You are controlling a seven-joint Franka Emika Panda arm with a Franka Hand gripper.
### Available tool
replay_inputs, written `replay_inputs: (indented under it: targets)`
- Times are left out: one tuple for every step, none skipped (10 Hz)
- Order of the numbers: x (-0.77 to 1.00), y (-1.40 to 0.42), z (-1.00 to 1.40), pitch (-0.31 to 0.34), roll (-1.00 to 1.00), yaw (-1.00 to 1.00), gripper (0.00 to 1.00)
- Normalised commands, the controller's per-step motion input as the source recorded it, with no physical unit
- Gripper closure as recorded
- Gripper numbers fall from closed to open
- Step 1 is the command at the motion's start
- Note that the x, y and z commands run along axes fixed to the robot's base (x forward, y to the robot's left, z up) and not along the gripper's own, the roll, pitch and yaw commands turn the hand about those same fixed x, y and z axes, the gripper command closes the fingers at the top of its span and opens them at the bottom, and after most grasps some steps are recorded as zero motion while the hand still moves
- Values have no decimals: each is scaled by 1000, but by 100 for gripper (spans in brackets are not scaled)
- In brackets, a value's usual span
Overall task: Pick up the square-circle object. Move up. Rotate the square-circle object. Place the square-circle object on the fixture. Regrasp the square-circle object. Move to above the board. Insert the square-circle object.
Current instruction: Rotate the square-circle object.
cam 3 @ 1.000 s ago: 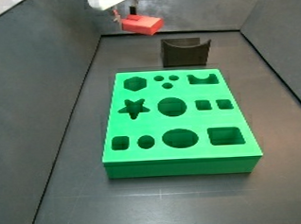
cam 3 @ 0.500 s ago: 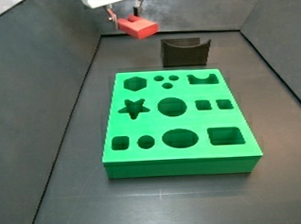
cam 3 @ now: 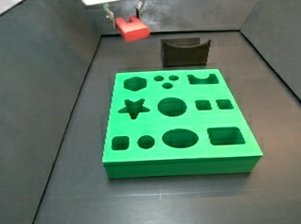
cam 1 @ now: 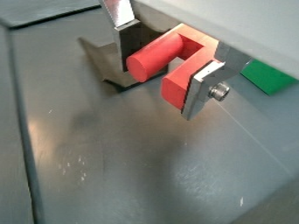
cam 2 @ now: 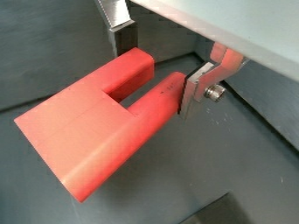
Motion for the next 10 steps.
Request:
replay_inputs:
  targets:
    - [-12, 10, 8, -22, 2, -1000, 100]
    - [-12, 10, 8, -24, 2, -875, 100]
    - [-13, 10, 8, -23, 2, -563, 100]
    - [-13, 10, 7, -23, 2, -379, 100]
    - [-13, 10, 7, -23, 2, -253, 100]
    - [0, 0, -1000, 0, 0, 0, 100]
    - [15, 4, -1000, -14, 4, 46, 100]
    - [26, 10, -1000, -17, 11, 46, 100]
    - [29, 12, -1000, -11, 19, 38, 100]
    - [38, 15, -1000, -8, 28, 28, 100]
